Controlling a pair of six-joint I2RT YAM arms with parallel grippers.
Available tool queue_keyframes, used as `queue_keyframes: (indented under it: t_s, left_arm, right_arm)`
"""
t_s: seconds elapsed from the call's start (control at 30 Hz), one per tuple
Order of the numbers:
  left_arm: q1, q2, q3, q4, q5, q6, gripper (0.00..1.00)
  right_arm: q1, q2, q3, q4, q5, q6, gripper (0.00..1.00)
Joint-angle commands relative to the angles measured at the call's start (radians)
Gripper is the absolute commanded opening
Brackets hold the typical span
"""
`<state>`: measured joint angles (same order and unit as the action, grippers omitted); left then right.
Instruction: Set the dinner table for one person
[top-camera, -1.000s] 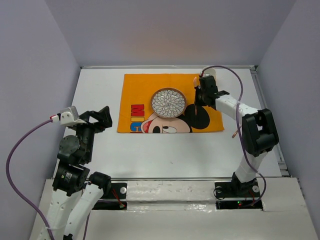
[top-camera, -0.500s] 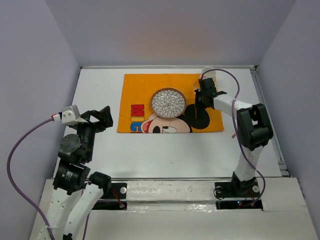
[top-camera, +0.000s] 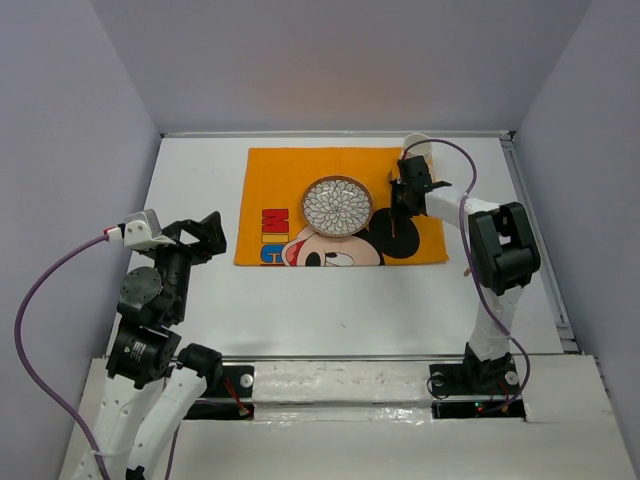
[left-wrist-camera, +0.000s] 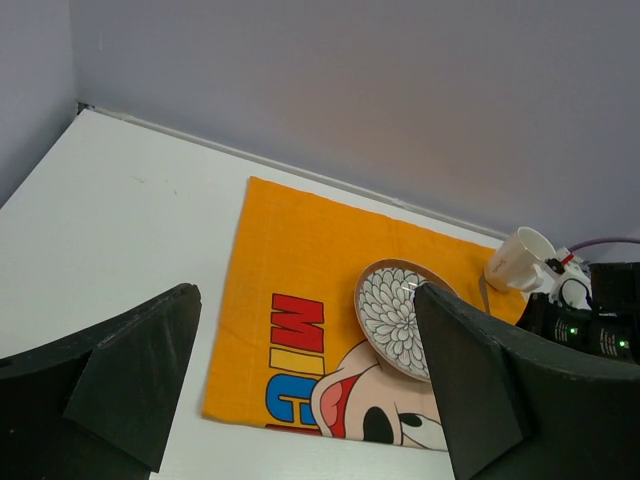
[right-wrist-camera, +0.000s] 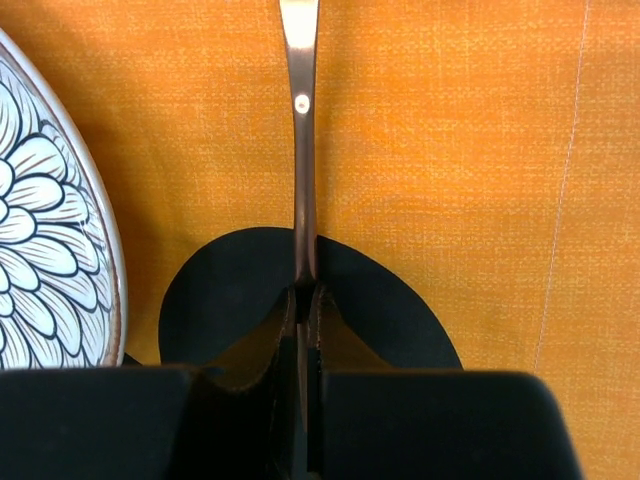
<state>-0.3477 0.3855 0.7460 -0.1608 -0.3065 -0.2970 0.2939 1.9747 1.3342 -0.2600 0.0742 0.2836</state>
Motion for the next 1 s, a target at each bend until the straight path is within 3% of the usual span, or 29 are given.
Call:
queue_keyframes:
  t_s: [0.0, 0.1, 0.23, 0.43, 0.6, 0.83, 0.97]
  left_arm:
    - [-0.005, 0.009, -0.002, 0.052, -0.002, 0.018, 0.99]
    - [-0.004, 0.006, -0.002, 0.050, -0.002, 0.018, 0.99]
    - [-0.004, 0.004, -0.002, 0.052, 0.000, 0.018, 0.99]
    - [-0.004, -0.008, -0.004, 0.049, 0.001, 0.015, 0.99]
    - [-0.011, -0.026, -0.005, 0.050, 0.003, 0.016, 0.99]
    - [-0.051, -0.077, -0.004, 0.041, -0.011, 0.018, 0.99]
    - [-0.080, -0.095, -0.002, 0.038, -0.022, 0.019, 0.99]
  right_arm:
    - [-0.007, 0.001, 0.051, 0.004, 0.018, -0.009, 0.14]
    - [-0.007, -0.016, 0.045, 0.001, 0.018, 0.003, 0.31]
    - [-0.007, -0.053, 0.036, -0.002, 0.019, 0.009, 0.43]
    - [-0.007, -0.184, -0.001, -0.013, 0.050, 0.038, 0.44]
    - [-0.058, -0.376, -0.179, -0.012, 0.193, 0.107, 0.43]
    - [-0.373, -0.689, -0.528, 0.010, 0.225, 0.241, 0.48]
    - [-0.467, -0.731, -0.635, 0.031, 0.245, 0.255, 0.51]
